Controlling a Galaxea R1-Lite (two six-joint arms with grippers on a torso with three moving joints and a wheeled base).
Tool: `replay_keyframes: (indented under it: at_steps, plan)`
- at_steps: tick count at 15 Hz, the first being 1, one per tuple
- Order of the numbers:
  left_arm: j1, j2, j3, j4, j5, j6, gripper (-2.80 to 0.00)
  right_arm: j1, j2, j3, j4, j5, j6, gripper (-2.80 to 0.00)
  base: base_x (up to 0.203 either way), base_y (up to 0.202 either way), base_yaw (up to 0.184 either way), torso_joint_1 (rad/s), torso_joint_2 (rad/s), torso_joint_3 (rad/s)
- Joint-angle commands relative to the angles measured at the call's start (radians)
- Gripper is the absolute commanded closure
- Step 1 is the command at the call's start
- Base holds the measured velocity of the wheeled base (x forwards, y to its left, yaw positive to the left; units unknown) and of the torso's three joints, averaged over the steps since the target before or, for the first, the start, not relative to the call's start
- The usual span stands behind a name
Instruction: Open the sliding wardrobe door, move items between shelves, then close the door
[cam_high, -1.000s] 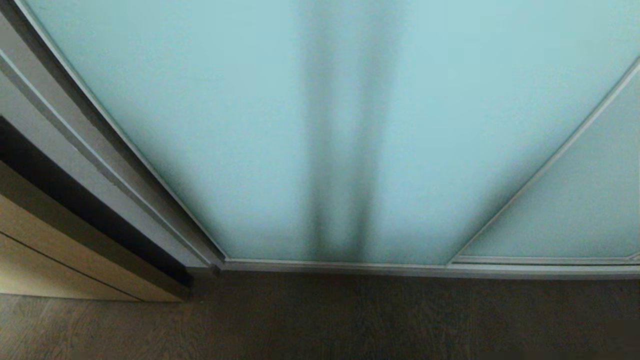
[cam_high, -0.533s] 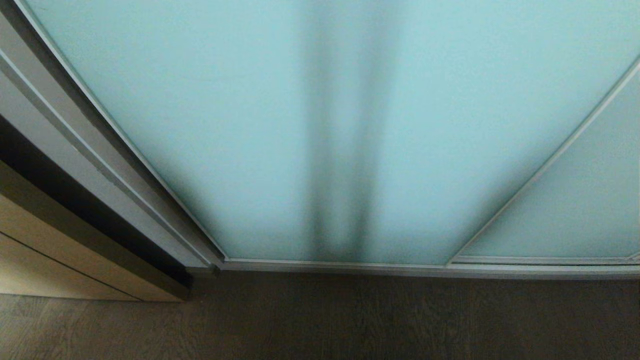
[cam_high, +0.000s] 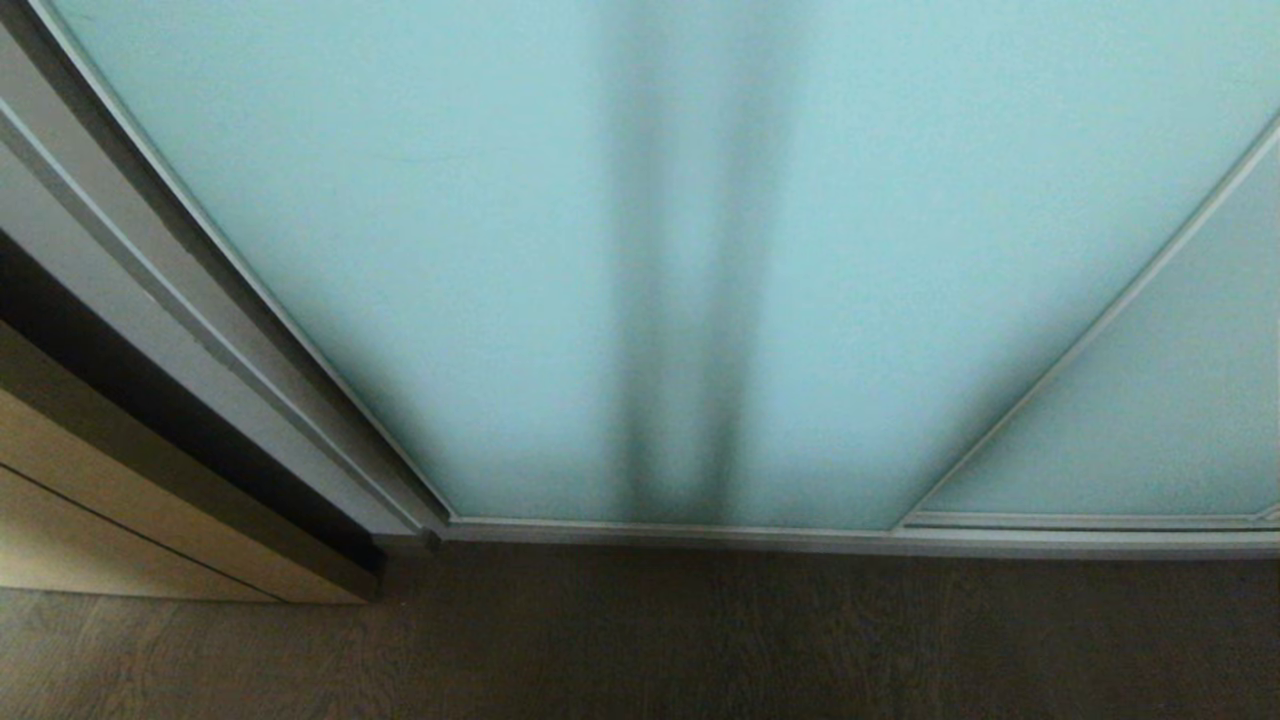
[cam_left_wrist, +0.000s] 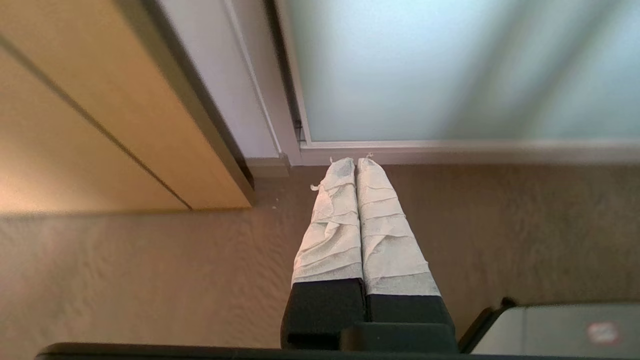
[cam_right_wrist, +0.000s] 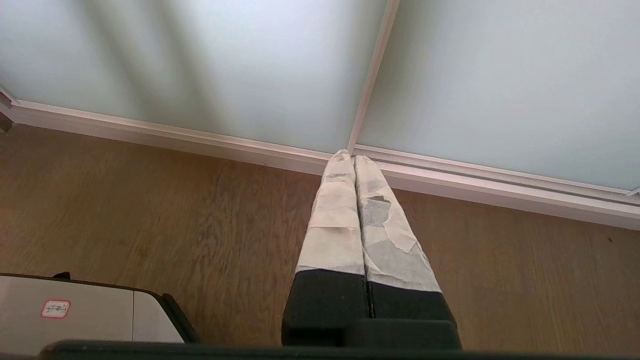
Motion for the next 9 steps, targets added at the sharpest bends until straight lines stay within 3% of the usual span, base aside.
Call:
replay_keyframes:
  at_steps: [1, 9]
  plan:
    - [0.000, 0.003, 0.002, -0.003, -0.004, 0.008, 0.00, 0.001, 0.000, 0.000, 0.000, 0.001, 0.000, 0.00, 0.000, 0.000, 0.000, 0.000, 0.00, 0.000]
    - [0.000, 0.003, 0.002, -0.006, 0.010, -0.047, 0.00, 0.000, 0.000, 0.001, 0.000, 0.001, 0.000, 0.00, 0.000, 0.000, 0.000, 0.000, 0.00, 0.000]
